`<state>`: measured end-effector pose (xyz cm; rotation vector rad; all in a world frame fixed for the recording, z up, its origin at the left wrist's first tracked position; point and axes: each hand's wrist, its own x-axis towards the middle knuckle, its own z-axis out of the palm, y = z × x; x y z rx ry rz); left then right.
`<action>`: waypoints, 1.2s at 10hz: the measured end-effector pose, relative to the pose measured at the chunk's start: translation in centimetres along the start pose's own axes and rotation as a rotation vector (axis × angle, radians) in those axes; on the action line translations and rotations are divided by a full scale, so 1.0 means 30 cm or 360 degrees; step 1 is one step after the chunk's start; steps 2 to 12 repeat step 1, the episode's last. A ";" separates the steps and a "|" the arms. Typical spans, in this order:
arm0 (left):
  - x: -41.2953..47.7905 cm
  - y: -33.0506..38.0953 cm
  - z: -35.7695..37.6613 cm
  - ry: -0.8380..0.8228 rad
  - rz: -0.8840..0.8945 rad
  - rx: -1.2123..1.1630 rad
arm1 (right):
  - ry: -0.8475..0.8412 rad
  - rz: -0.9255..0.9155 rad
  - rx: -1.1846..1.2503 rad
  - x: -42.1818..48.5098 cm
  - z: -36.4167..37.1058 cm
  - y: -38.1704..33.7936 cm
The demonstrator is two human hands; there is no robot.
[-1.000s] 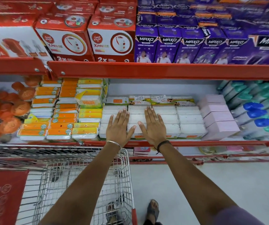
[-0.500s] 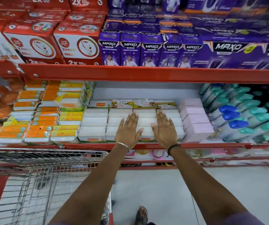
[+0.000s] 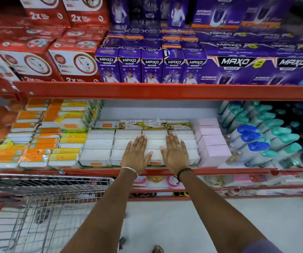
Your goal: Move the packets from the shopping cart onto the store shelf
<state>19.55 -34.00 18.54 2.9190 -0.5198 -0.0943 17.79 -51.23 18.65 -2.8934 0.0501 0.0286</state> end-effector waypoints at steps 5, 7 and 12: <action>-0.016 0.015 -0.014 0.0004 -0.0030 0.0084 | 0.0038 -0.0029 -0.0002 -0.027 -0.017 -0.019; -0.016 0.015 -0.014 0.0004 -0.0030 0.0084 | 0.0038 -0.0029 -0.0002 -0.027 -0.017 -0.019; -0.016 0.015 -0.014 0.0004 -0.0030 0.0084 | 0.0038 -0.0029 -0.0002 -0.027 -0.017 -0.019</action>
